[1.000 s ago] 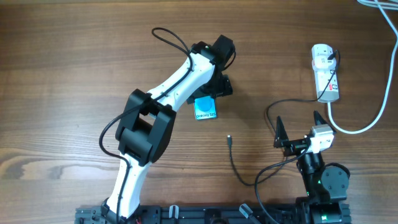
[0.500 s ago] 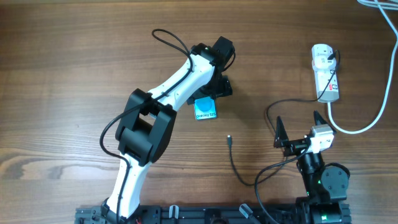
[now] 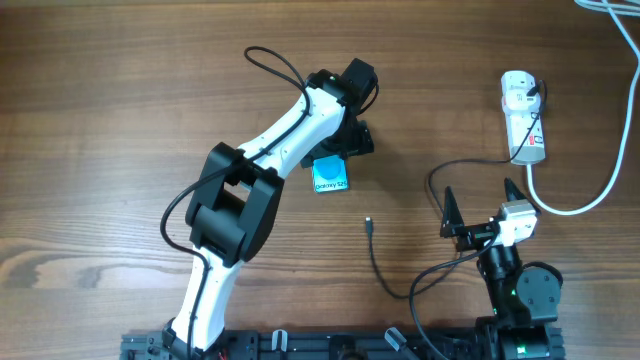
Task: Plug charger to phone and switch on socket
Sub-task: 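Close the left gripper on the phone's sides and secure the grip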
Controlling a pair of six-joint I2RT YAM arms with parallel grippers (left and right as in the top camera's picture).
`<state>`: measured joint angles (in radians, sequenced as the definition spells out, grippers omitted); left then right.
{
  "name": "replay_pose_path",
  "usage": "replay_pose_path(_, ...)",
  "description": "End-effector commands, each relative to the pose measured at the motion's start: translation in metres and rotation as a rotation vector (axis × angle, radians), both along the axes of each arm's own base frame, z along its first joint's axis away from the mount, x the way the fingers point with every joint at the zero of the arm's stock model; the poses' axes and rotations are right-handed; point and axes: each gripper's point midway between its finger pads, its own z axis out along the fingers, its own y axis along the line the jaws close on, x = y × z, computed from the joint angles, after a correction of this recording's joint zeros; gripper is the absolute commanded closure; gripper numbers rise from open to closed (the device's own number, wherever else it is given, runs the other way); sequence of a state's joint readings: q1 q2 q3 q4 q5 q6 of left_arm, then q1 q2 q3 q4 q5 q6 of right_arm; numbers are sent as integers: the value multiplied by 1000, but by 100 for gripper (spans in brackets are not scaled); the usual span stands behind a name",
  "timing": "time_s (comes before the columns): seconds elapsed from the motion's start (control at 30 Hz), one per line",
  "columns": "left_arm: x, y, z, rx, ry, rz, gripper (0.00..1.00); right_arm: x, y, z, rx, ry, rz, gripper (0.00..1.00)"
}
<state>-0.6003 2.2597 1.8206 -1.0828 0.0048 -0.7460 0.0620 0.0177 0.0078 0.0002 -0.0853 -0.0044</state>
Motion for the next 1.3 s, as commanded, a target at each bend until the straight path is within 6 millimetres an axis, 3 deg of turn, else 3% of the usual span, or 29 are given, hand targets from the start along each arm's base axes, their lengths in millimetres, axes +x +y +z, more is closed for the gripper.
replay_pose_path(0.0,-2,2,-9,23,8,-9,0,0,-1,0,8,-3,-3,0)
replay_pose_path(0.43,2,-1,-9,11,-12,-9,0,0,-1,0,8,-3,-3,0)
replay_pose_path(0.77,2,7,-10,57,-18,-137,0,0,-1,0,7,-3,-3,0)
replay_pose_path(1.27,1,11,-12,69,-12,-136,0,0,-1,0,7,-3,-3,0)
